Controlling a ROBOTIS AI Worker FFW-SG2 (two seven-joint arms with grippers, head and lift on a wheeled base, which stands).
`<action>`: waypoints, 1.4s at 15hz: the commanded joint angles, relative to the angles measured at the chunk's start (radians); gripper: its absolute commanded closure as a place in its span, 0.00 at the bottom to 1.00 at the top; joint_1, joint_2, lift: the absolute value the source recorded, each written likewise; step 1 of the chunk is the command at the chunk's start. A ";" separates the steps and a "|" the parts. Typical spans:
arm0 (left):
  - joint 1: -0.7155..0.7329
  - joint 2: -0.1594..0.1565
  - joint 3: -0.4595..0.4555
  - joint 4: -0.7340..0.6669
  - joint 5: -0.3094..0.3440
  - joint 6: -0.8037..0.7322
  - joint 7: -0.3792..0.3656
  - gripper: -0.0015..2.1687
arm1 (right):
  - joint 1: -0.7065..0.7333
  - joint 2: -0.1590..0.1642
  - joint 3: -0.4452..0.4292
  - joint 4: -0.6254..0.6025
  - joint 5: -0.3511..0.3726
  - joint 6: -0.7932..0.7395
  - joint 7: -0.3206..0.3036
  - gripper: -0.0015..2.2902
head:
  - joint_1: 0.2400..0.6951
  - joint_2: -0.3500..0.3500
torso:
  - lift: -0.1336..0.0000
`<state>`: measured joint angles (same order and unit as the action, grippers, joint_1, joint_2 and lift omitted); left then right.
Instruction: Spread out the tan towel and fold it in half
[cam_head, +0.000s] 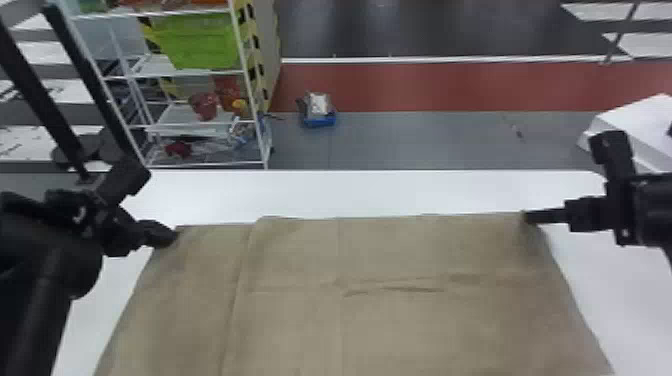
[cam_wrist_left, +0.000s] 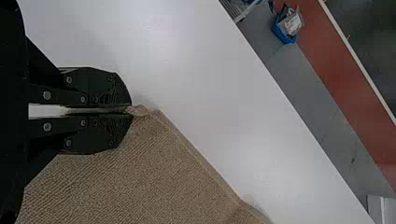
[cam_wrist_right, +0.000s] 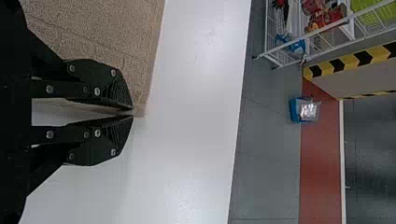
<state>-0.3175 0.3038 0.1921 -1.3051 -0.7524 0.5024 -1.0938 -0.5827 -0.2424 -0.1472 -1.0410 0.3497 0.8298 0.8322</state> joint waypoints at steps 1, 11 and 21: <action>0.000 0.001 0.003 0.003 0.002 -0.015 0.000 0.50 | -0.005 0.000 0.008 0.019 0.005 -0.033 0.001 0.49 | 1.00 0.58 | 0.07; 0.035 0.006 0.069 -0.006 0.038 -0.101 0.003 0.50 | 0.115 -0.003 -0.048 -0.179 -0.038 -0.039 0.145 0.49 | 1.00 0.60 | 0.07; 0.307 -0.011 0.455 -0.279 0.403 -0.405 -0.090 0.50 | 0.360 -0.063 -0.104 -0.551 -0.028 -0.036 0.502 0.49 | 1.00 0.73 | 0.07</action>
<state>-0.0506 0.2990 0.5881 -1.5511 -0.4111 0.1481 -1.1704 -0.2548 -0.2942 -0.2348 -1.5513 0.3274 0.8007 1.3103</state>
